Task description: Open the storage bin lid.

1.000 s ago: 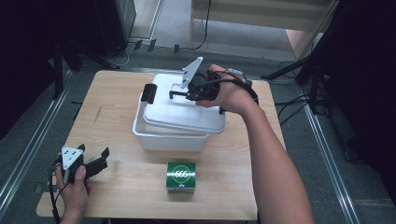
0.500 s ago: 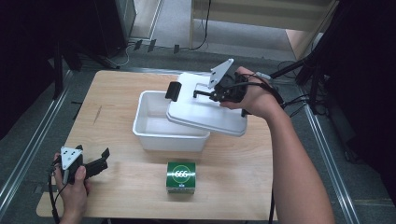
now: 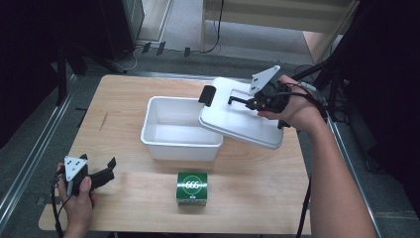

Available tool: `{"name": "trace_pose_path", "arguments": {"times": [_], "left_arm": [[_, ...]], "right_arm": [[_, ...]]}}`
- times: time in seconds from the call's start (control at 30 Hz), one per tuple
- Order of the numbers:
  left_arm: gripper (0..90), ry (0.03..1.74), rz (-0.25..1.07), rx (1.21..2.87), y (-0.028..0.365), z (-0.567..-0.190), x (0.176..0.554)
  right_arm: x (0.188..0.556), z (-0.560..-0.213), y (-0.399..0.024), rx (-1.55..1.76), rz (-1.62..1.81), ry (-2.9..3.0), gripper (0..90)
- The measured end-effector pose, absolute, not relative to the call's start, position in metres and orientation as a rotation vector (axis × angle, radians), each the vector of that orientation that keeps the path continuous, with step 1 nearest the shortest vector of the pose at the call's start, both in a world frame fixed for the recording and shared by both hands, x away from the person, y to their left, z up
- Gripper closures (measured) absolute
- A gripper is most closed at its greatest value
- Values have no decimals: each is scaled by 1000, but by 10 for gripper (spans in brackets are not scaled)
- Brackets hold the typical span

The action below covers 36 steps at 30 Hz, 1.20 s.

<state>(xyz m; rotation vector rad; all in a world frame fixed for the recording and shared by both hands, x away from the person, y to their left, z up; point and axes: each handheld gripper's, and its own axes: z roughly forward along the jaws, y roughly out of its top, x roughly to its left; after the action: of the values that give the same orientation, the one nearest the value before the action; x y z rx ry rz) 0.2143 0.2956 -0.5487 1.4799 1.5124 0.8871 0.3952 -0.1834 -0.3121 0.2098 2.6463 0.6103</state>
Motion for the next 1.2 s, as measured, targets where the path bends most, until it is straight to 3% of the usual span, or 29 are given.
{"name": "trace_pose_path", "arguments": {"times": [1.2], "left_arm": [[54,1505,895,1489,295,-549,213]], "right_arm": [[377,-352,-281,460,554,2640,854]]}}
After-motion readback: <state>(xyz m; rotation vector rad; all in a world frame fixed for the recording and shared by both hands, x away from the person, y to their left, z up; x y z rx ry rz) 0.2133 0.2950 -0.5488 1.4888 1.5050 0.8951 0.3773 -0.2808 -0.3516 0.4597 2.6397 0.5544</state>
